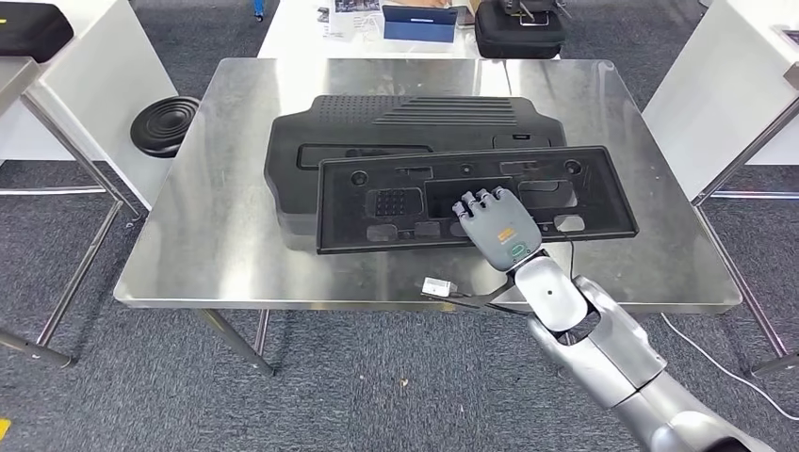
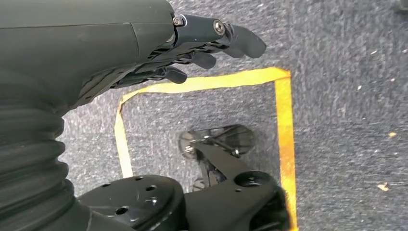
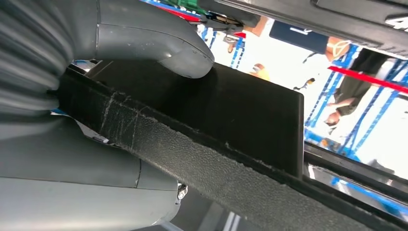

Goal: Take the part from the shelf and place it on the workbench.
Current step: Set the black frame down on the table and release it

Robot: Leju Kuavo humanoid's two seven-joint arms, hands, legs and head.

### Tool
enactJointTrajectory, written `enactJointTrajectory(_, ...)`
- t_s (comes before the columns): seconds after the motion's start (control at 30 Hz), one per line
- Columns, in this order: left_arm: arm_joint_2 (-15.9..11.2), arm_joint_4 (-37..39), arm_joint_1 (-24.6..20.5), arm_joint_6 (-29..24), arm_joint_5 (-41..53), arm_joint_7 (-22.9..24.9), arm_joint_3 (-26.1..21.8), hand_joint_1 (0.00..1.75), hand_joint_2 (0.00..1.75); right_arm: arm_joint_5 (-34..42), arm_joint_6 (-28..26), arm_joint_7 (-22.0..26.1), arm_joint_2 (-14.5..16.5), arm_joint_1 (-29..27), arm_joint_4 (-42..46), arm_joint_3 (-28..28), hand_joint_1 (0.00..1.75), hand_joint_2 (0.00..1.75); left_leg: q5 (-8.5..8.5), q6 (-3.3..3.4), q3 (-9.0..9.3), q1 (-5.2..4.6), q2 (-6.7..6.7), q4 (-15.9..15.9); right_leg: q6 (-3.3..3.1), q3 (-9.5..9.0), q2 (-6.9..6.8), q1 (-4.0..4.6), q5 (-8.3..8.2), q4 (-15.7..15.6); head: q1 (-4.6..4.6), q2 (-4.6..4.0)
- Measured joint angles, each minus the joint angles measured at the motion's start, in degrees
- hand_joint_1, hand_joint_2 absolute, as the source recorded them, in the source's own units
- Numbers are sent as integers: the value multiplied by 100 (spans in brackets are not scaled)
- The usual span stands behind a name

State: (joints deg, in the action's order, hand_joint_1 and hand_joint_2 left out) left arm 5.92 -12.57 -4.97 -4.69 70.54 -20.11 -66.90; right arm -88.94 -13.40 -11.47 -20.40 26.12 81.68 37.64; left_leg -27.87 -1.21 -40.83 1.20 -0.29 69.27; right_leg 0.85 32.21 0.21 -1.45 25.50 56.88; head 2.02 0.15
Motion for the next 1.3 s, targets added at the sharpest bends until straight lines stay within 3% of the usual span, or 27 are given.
enactJointTrajectory(0.03,0,2,0,-3,-5,0,-1,0,175,0,-39,-57,2,-12,-1,-1,175,175,204,-7,164,9,3,-379,38,-39,7,5,45,8,1,0)
enactJointTrajectory(0.1,5,5,-5,-6,-15,-1,-3,0,175,0,-106,-136,-4,-17,-4,-14,175,175,353,19,401,7,-5,-879,111,-64,14,33,107,31,3,0)
enactJointTrajectory(0.23,10,7,-8,-8,-16,0,-9,0,175,0,-227,-124,13,-87,-11,-146,175,175,280,177,461,-20,-32,-978,206,-12,10,41,170,64,-4,0)
enactJointTrajectory(0.3,5,5,-15,-3,-13,0,-11,0,175,-1,-283,-31,20,-106,-19,-247,175,175,266,255,495,-11,-41,-1011,196,250,5,36,353,518,-14,0)
enactJointTrajectory(0.4,2,4,-19,11,7,4,-14,0,175,1,-354,145,27,-158,-82,-382,175,175,213,317,530,-28,-61,-1011,148,987,6,47,668,1691,-22,0)
enactJointTrajectory(0.43,2,4,-18,16,14,9,-14,0,175,5,-372,202,32,-188,-119,-415,175,175,188,323,559,-31,-71,-1011,177,1124,6,48,622,1815,-22,0)
enactJointTrajectory(0.47,2,4,-16,21,18,14,-15,0,175,10,-400,270,40,-215,-160,-457,175,175,158,323,601,-33,-81,-1011,229,1131,5,48,468,1686,-23,0)
enactJointTrajectory(0.53,5,4,-16,28,26,21,-16,0,175,27,-498,415,68,-244,-231,-577,175,175,88,302,701,-35,-98,-1014,319,843,-12,48,-6,862,-27,0)
enactJointTrajectory(0.6,9,4,-26,33,32,24,-15,0,175,56,-623,556,116,-249,-281,-733,175,175,20,253,761,-65,-111,-1018,291,548,-29,80,-278,191,-28,0)
enactJointTrajectory(0.67,9,4,-35,39,36,28,-15,0,175,97,-691,656,163,-275,-332,-870,175,175,-23,197,792,-84,-112,-1045,195,464,-27,120,-283,59,-24,0)
enactJointTrajectory(0.77,3,1,-33,43,44,31,-16,0,175,169,-712,730,231,-332,-409,-1038,175,175,-131,110,771,-66,-72,-929,63,373,-21,54,-249,17,-18,0)
enactJointTrajectory(0.8,1,0,-32,43,46,31,-16,0,175,187,-718,743,252,-342,-432,-1085,175,175,-239,84,668,-62,-55,-699,18,324,-21,27,-230,2,-15,0)
enactJointTrajectory(0.87,0,0,-31,43,49,31,-15,0,175,209,-740,770,282,-354,-482,-1148,175,175,-542,46,264,-53,-28,69,-60,245,-24,32,-174,0,-15,0)
enactJointTrajectory(0.9,0,0,-29,44,54,31,-15,0,175,215,-755,789,295,-368,-506,-1167,175,175,-640,30,41,-49,-22,428,-78,207,-22,40,-146,1,-19,0)
enactJointTrajectory(0.93,-1,0,-26,44,58,31,-15,0,175,218,-774,811,307,-387,-529,-1184,175,175,-634,21,-117,-46,-17,627,-85,165,-17,45,-115,1,-17,0)
enactJointTrajectory(0.97,-3,0,-24,44,62,32,-15,0,175,219,-797,832,322,-413,-548,-1202,175,175,-502,19,-163,-42,-15,593,-80,115,-10,48,-79,2,-14,0)
enactJointTrajectory(1.0,-8,0,-24,44,64,32,-16,0,175,219,-826,856,339,-437,-566,-1221,175,175,-268,24,-98,-39,-10,335,-63,56,-1,47,-38,3,-13,0)
enactJointTrajectory(1.03,-14,0,-24,43,64,33,-16,0,175,217,-859,884,357,-457,-581,-1240,175,175,9,34,50,-36,-3,-69,-41,-2,7,46,6,5,-11,0)
enactJointTrajectory(1.1,-21,2,-30,44,65,33,-15,0,175,215,-927,925,379,-473,-606,-1274,175,175,312,64,355,-41,3,-755,18,-74,19,77,86,20,-16,0)
enactJointTrajectory(1.13,-21,3,-33,45,67,33,-15,0,175,214,-948,938,386,-475,-615,-1287,175,175,335,88,437,-48,0,-917,45,-83,22,94,109,22,-23,0)
enactJointTrajectory(1.23,-19,4,-39,50,74,34,-14,0,175,250,-970,1012,414,-481,-633,-1316,175,175,273,198,497,-63,-16,-999,115,-77,21,92,152,17,-37,0)
enactJointTrajectory(1.3,-20,2,-42,55,78,34,-15,0,175,293,-976,1074,441,-479,-637,-1336,175,175,262,277,529,-45,-23,-1033,143,76,15,76,281,295,-47,0)
